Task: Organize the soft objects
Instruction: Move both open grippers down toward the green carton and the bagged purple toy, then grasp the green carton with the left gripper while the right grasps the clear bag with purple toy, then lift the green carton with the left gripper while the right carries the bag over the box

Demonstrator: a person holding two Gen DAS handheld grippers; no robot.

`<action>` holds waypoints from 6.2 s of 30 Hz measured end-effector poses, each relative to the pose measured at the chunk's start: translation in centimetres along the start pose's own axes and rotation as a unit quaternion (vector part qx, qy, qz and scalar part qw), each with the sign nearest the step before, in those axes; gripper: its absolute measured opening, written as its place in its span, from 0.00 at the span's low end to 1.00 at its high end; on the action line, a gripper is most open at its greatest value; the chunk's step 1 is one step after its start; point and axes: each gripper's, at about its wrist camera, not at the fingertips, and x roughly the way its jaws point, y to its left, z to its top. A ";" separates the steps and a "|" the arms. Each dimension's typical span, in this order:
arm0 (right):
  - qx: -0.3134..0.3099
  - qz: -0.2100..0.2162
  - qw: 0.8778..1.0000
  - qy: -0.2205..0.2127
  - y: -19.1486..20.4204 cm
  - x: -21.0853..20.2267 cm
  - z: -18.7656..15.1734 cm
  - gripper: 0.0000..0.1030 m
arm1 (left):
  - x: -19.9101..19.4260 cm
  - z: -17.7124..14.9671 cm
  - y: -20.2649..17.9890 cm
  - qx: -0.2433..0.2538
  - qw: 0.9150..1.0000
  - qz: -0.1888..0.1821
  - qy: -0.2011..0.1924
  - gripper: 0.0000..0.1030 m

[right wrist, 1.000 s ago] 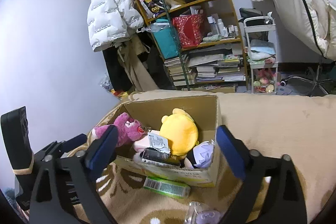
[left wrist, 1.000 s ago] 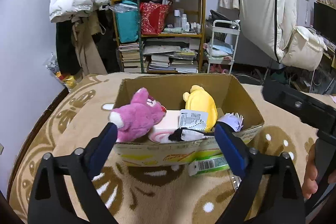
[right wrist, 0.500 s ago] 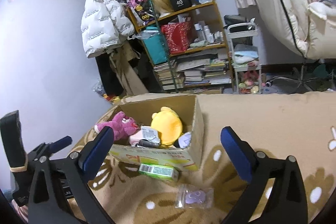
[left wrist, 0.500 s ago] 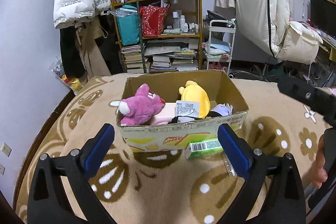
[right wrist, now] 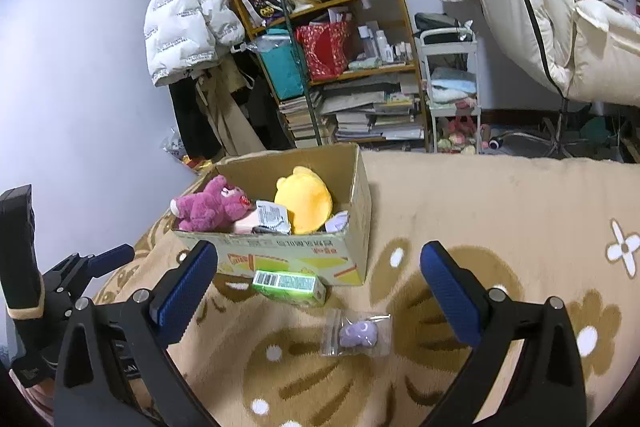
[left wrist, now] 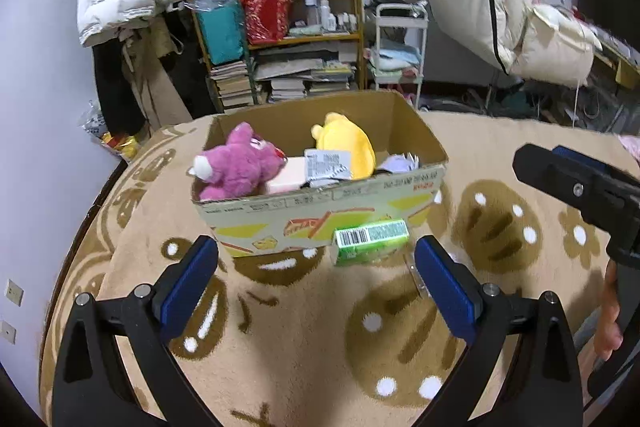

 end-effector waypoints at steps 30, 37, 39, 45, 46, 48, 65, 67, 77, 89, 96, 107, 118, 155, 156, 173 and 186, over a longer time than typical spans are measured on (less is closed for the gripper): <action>0.095 -0.042 0.985 0.135 -5.0 8.1 -2.9 1.00 | 8.5 0.2 -2.6 0.020 0.998 -0.032 0.046 0.95; 0.117 -0.049 0.978 0.168 -6.0 9.9 -3.8 1.00 | 10.5 0.0 -3.4 0.030 0.997 -0.042 0.061 0.95; 0.120 -0.052 0.975 0.179 -6.1 10.4 -4.1 1.00 | 10.9 0.0 -3.6 0.033 0.996 -0.045 0.064 0.95; 0.134 -0.049 0.970 0.198 -6.9 11.6 -4.3 1.00 | 11.9 -0.1 -3.8 0.036 0.996 -0.052 0.068 0.95; 0.136 -0.049 0.969 0.200 -7.0 11.7 -4.4 1.00 | 12.0 -0.1 -3.8 0.036 0.996 -0.050 0.069 0.95; 0.140 -0.048 0.967 0.208 -7.1 12.1 -4.6 1.00 | 12.3 -0.1 -3.9 0.037 0.996 -0.049 0.069 0.95; 0.165 -0.031 0.955 0.245 -8.2 13.7 -5.4 0.94 | 13.5 -0.8 -5.3 0.055 0.995 -0.049 0.066 0.92; 0.167 -0.031 0.954 0.247 -8.3 13.7 -5.4 0.93 | 13.7 -0.8 -5.1 0.045 0.995 -0.056 0.071 0.86; 0.174 -0.030 0.952 0.251 -8.6 13.5 -5.9 0.93 | 13.4 -1.1 -4.3 0.029 0.994 -0.064 0.084 0.73; 0.163 -0.031 0.951 0.262 -8.3 14.3 -5.9 0.93 | 10.8 -1.6 -2.1 0.013 0.997 -0.035 0.071 0.73; 0.136 -0.042 0.953 0.266 -6.9 14.7 -6.2 0.93 | 8.3 -1.9 -0.3 -0.015 0.998 -0.030 0.060 0.73; 0.029 -0.093 0.952 0.291 -1.0 16.8 -7.5 0.99 | 4.6 -2.2 1.6 -0.048 0.998 -0.005 0.039 0.73; -0.025 -0.141 0.943 0.300 2.8 18.9 -9.6 1.00 | 3.3 -2.2 2.9 -0.064 0.998 0.007 0.026 0.73; 0.015 -0.091 0.963 0.252 -1.2 9.3 -4.6 0.73 | 2.8 -2.5 2.1 -0.050 0.999 0.016 0.013 0.73; 0.016 -0.087 0.965 0.247 -1.3 8.9 -4.4 0.73 | 2.7 -2.5 2.1 -0.050 0.999 0.016 0.013 0.73; -0.010 -0.027 0.993 0.113 2.4 4.0 -1.8 0.72 | 0.6 -1.7 2.7 -0.063 0.997 0.022 -0.043 0.73; -0.046 -0.004 0.999 0.019 4.9 2.0 -0.3 0.72 | 0.4 0.9 3.4 -0.069 0.993 0.028 -0.097 0.73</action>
